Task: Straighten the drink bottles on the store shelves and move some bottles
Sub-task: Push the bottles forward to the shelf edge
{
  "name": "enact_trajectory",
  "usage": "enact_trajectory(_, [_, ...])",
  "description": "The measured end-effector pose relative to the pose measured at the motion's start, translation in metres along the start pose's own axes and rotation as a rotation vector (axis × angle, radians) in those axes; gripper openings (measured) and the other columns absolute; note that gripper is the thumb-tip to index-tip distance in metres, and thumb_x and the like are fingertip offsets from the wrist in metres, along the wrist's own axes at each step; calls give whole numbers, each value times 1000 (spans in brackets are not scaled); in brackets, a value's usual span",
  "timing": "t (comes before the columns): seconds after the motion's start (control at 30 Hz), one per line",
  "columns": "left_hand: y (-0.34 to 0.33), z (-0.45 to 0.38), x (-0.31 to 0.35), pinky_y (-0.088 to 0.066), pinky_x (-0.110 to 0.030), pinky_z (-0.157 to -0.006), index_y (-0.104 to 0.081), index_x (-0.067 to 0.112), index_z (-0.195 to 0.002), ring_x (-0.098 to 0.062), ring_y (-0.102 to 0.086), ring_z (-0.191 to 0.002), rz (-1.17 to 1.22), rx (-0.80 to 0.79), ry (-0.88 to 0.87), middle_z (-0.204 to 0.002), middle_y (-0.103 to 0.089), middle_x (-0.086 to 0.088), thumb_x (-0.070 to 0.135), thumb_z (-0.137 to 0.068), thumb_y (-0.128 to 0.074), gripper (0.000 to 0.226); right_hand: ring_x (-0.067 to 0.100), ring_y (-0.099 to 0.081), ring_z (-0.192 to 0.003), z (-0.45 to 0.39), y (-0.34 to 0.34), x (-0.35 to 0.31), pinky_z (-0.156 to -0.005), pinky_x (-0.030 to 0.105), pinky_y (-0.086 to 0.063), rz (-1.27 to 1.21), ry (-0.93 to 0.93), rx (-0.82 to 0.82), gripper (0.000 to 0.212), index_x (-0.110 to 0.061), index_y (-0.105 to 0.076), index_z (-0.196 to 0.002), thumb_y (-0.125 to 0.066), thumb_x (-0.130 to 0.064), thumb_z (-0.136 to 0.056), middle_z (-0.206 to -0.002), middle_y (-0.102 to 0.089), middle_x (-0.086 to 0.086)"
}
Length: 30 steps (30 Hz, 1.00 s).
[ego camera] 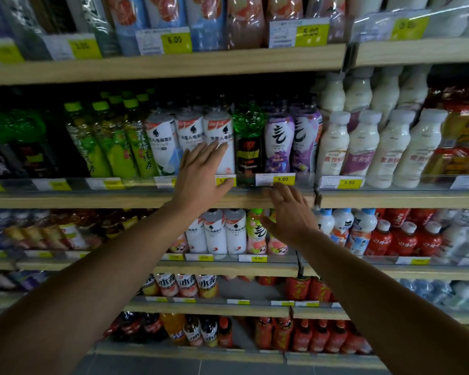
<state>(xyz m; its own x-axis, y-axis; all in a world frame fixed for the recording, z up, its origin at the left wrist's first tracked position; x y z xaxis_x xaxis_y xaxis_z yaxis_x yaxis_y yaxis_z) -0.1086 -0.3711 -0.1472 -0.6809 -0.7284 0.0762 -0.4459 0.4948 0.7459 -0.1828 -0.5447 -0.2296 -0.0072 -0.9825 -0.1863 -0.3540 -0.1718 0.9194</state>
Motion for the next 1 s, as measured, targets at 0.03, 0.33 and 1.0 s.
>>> enact_trajectory(0.03, [1, 7, -10, -33, -58, -111, -43, 12, -148, -35, -39, -140, -4, -4, 16, -150, -47, -12, 50, -83, -58, 77, 27, -21, -144, -3, -1, -9, -117, 40, -23, -4, 14, -4, 70, -21, -33, -149, -60, -48, -90, -156, -27, 5])
enact_trajectory(0.33, [2, 51, -89, -35, -51, -112, -42, 13, -149, -34, -39, -138, -22, -73, 110, -150, -46, -13, 48, -81, -59, 78, 33, -24, -143, -42, 40, -61, -118, 45, -25, 37, 42, 184, 78, -15, -31, -151, -64, -42, -87, -154, -32, 9])
enact_trajectory(1.0, [-46, 56, -100, -23, -63, -112, -21, 30, -155, -31, -22, -141, -191, -239, 75, -150, -30, -6, 57, -84, -61, 86, 33, 0, -151, -127, 107, -67, -121, 51, 2, 222, -176, 324, 109, -23, 2, -157, -73, -43, -80, -165, -4, 3])
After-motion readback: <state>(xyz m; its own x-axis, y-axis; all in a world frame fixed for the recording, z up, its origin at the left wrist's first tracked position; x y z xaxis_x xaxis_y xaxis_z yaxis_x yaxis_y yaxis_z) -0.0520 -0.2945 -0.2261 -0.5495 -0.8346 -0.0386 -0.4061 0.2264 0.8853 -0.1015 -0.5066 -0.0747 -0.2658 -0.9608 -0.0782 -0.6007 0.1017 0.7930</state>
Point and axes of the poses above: each hand's wrist, its own z-axis away from the middle knuckle, its own y-axis out of the back of the hand, x = y × z, the point moved 8 cm from there along -z, towards the middle knuckle
